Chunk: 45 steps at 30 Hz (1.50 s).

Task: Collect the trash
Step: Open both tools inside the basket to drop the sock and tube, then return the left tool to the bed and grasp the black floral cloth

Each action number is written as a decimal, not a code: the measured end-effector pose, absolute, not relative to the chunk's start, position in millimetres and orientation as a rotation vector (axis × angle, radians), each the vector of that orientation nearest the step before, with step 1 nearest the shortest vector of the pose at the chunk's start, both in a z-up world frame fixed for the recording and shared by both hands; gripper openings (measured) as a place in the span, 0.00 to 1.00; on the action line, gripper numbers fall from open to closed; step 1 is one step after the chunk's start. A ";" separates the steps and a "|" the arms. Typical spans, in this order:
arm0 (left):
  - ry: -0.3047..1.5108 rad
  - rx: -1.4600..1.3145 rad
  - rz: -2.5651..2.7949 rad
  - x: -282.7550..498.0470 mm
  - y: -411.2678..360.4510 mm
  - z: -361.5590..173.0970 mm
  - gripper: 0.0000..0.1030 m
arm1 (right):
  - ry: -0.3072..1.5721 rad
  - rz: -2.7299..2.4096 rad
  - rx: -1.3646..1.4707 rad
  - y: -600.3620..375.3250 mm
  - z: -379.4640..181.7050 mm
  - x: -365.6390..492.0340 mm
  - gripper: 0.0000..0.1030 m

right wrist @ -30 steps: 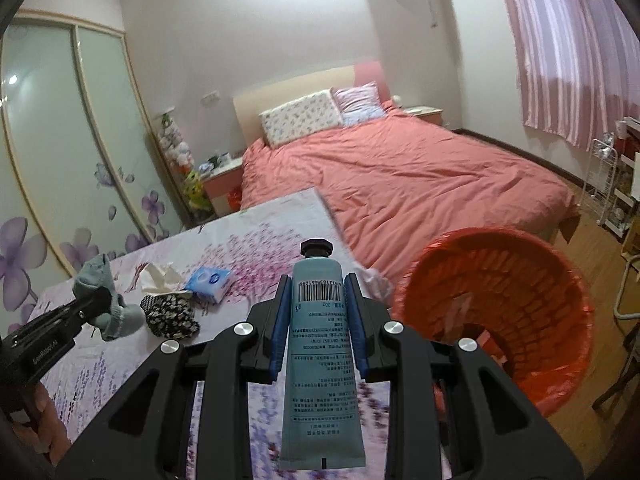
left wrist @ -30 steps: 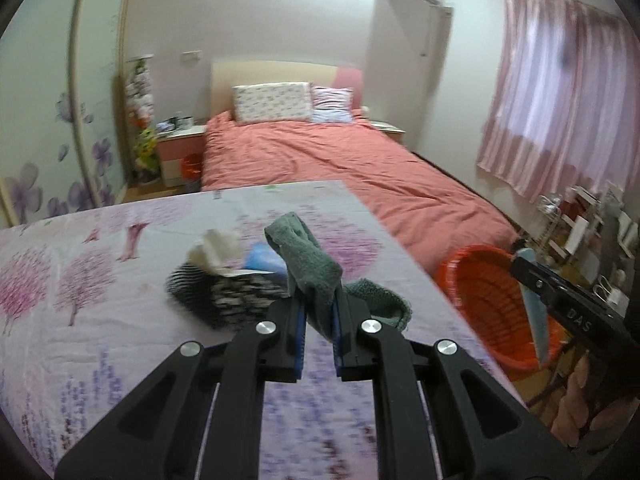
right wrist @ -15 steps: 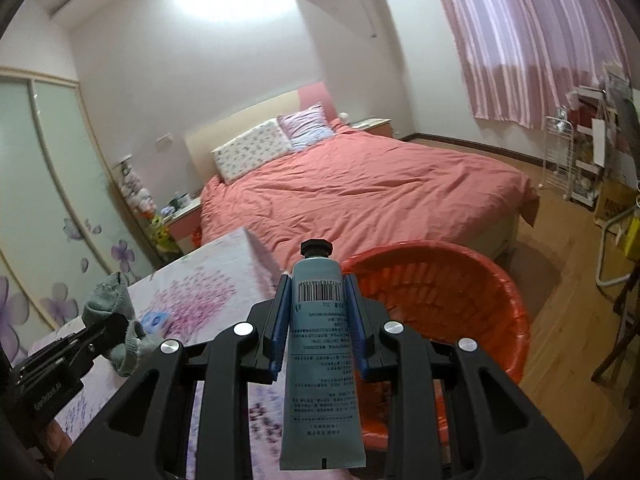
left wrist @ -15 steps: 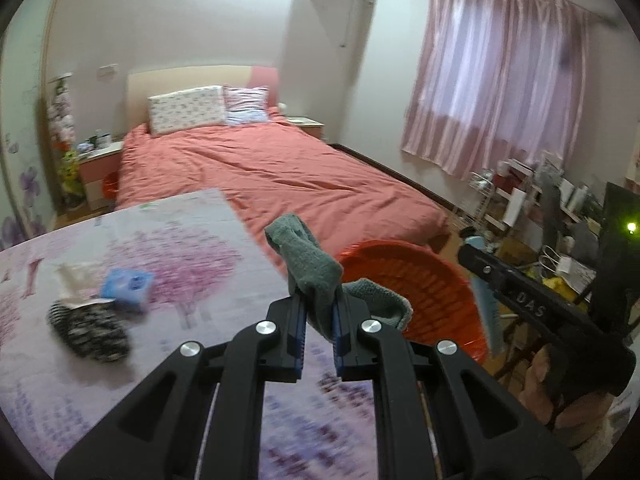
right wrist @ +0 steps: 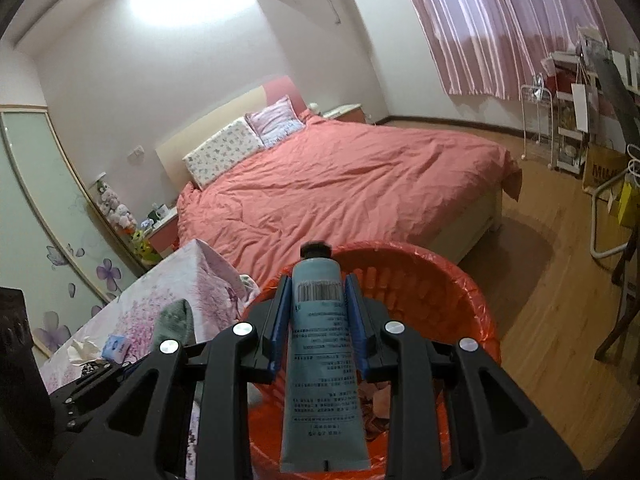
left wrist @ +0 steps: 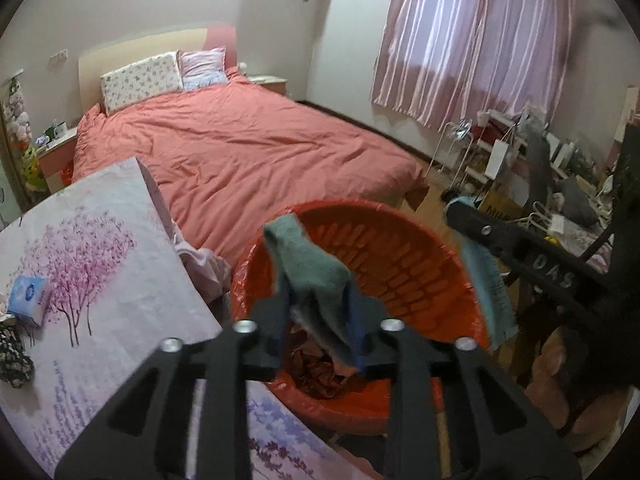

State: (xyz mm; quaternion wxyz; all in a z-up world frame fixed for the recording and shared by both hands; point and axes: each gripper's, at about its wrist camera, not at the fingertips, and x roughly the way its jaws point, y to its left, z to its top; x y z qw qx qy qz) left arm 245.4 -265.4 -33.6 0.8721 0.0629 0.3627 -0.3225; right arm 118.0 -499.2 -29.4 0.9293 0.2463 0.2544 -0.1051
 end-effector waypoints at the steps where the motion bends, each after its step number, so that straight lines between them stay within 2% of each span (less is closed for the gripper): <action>1: 0.765 0.134 -0.669 247.4 -265.7 -36.6 0.36 | 0.528 -0.215 0.506 -500.6 -31.7 118.5 0.30; 4: 0.785 0.149 -0.648 252.8 -262.0 -46.2 0.39 | 0.537 -0.220 0.508 -501.2 -37.0 116.5 0.43; 8: 0.789 0.158 -0.617 255.1 -250.4 -51.3 0.43 | 0.548 -0.232 0.495 -495.0 -36.3 112.7 0.47; 15: 0.742 0.213 -0.494 244.5 -209.5 -45.3 0.62 | 0.546 -0.266 0.420 -482.4 -29.2 106.5 0.65; 21: 0.735 0.210 -0.378 239.6 -151.4 -40.7 0.68 | 0.579 -0.244 0.365 -459.6 -28.0 110.9 0.66; 35: 0.752 0.020 -0.080 257.9 10.6 -40.7 0.69 | 0.639 -0.121 0.241 -385.6 -25.3 120.0 0.66; 45: 0.806 0.010 -0.032 302.8 3.3 -57.4 0.69 | 0.675 -0.084 0.202 -360.5 -28.4 129.5 0.66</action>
